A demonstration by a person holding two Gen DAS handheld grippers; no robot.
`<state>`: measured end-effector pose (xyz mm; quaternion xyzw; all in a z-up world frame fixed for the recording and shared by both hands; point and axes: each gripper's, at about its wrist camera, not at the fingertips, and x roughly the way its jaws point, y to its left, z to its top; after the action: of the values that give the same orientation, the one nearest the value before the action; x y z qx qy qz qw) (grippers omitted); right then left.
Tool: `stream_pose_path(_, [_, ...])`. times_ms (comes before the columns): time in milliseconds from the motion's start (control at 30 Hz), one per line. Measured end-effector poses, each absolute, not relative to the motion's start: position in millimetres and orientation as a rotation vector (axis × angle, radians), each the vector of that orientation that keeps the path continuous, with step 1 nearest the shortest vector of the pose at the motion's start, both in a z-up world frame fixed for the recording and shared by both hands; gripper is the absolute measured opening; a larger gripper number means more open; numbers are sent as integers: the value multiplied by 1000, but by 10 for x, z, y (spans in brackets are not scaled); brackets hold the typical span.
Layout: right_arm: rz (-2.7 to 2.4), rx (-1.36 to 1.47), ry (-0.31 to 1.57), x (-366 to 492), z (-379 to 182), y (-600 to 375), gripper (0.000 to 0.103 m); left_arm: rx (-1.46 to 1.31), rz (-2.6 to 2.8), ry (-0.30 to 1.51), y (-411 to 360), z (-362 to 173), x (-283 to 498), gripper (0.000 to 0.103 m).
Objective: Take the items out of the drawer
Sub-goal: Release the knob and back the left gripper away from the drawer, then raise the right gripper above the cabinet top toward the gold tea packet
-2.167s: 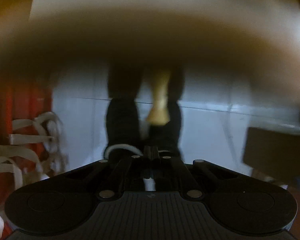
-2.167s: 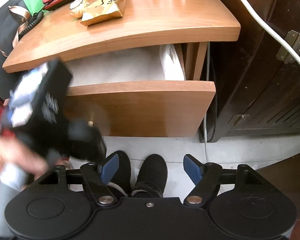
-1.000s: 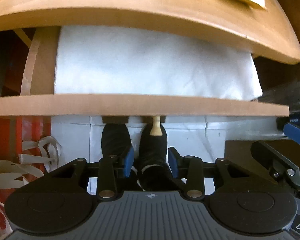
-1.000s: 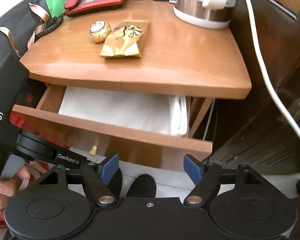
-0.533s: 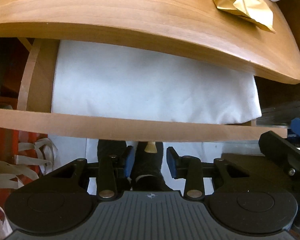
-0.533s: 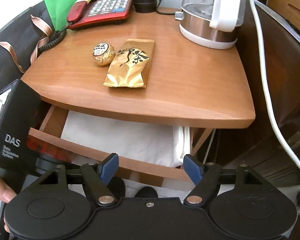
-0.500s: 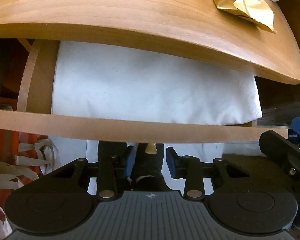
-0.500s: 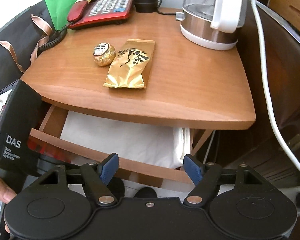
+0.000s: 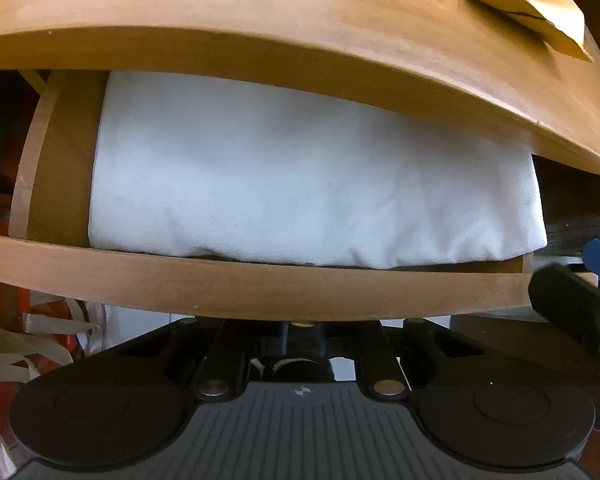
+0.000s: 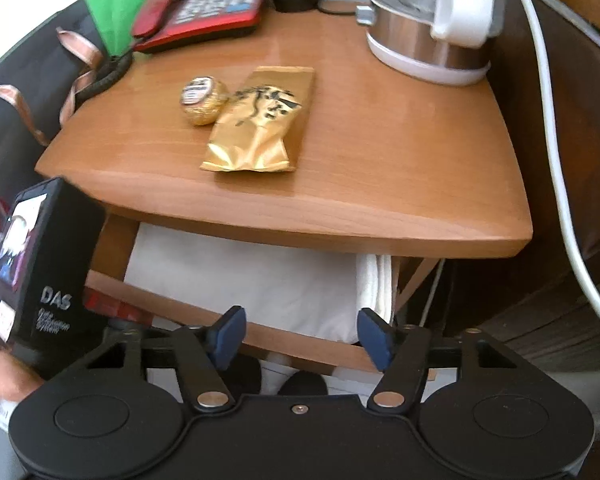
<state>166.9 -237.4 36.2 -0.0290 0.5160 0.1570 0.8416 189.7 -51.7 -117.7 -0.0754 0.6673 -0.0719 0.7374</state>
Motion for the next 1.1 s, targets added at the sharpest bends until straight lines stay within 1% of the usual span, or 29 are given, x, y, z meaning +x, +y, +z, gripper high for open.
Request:
stream_pose_path(67, [327,-35,1102,1716,336,-2388,54,-166,-159,1463,-521,-1182,1896,14])
stream_pose_path(167, [326,-10,1124,1797,279,-2369,52,-166,-159,1471,-524,-1196,1911,14])
stream_pose_path(267, [326,-3,1148,1881,218,-2324,46,-170,-162,1476,-518,-1214,1922,14])
stream_pose_path(333, [319,10,1166,1943,174,-2300,46,-177,-162,1481,-510,-1221,1926,14])
stream_pose_path(400, [315,24,1183,1999,131,-2279,43,-178,-164,1486,-508,-1226,1933,14])
stream_pose_path(967, [300,84,1286,2161,-177,-2094,43,-176,-175,1478,-500,-1258,1902,13])
stream_pose_path(1100, [304,123,1335,2216,-221,-2131,43,-175,-175,1479,-495,-1251,1892,13])
